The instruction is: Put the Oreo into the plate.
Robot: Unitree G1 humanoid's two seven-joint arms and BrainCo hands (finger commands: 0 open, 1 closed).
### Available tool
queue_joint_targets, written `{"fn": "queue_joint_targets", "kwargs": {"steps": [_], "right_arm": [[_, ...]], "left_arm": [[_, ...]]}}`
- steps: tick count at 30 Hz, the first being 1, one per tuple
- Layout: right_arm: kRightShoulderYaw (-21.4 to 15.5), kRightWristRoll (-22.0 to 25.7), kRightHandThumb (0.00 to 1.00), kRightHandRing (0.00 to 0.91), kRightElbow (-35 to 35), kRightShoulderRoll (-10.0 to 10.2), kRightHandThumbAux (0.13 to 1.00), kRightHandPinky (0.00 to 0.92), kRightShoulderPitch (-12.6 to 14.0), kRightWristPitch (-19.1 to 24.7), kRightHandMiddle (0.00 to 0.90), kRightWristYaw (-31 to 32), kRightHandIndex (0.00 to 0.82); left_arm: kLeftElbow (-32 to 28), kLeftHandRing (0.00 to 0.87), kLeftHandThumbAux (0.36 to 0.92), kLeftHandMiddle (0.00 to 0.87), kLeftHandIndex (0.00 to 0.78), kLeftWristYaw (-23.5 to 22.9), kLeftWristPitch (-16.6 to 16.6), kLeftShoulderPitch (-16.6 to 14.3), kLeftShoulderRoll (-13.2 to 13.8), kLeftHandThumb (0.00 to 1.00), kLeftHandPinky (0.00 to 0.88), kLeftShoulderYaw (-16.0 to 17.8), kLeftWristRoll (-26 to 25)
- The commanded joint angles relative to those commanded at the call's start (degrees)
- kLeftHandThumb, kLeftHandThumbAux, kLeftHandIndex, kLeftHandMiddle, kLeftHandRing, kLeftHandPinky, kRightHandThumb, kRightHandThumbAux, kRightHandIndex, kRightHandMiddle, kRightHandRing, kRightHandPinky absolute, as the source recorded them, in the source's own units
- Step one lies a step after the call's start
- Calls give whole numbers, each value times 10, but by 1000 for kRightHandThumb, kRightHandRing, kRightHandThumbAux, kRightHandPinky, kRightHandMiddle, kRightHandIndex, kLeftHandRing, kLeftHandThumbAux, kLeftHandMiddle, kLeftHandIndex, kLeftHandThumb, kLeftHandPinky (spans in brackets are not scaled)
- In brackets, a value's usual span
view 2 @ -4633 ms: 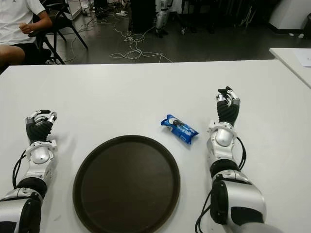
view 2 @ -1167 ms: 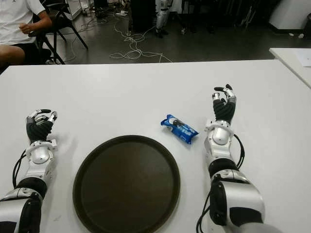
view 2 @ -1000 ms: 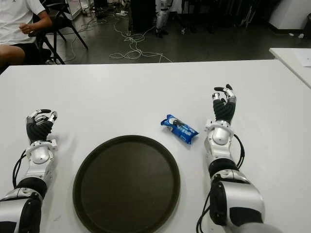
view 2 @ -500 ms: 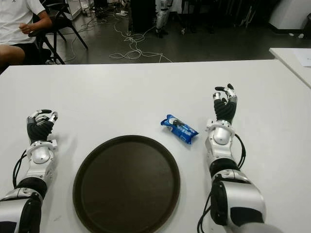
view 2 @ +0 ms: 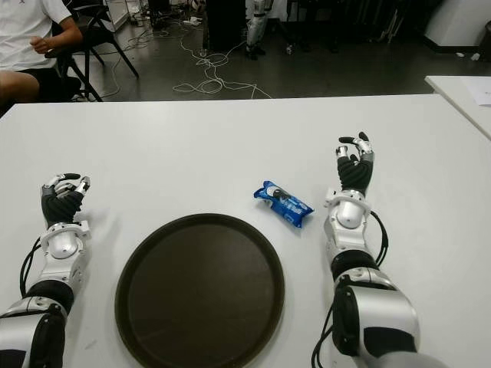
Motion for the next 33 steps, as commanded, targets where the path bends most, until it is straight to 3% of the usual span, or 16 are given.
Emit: {"fn": "queue_joint_targets", "kwargs": {"steps": [6,8,11,17,33], "right_arm": [[-2,3,712,0,-2,2,704,0,2,-3,92,5,418],[-1,1,683,0,-2,1,583,0,2,-2,69,7,278],[4,-4,637,0,-1,-1,513,0,1,2,30,8,147],[13,-12,584,0,1,-5,500,0,1,11,3,7,25],[21,-18,537,0,-1,-5,484,0,0,26,0,-7,0]], "left_arm": [[-1,759,719,749,435,7,-1,1,0,703,769,-2,4],[-1,762,719,752,435,9,-1,1,0,704,769,-4,6],[-2,764,718,756,435,11,-1,2,0,705,771,-6,9],[-1,767,717,756,435,13,2,1,1,706,778,-7,12],[-2,766,717,753,435,8,3,1,0,705,779,-3,6]]}}
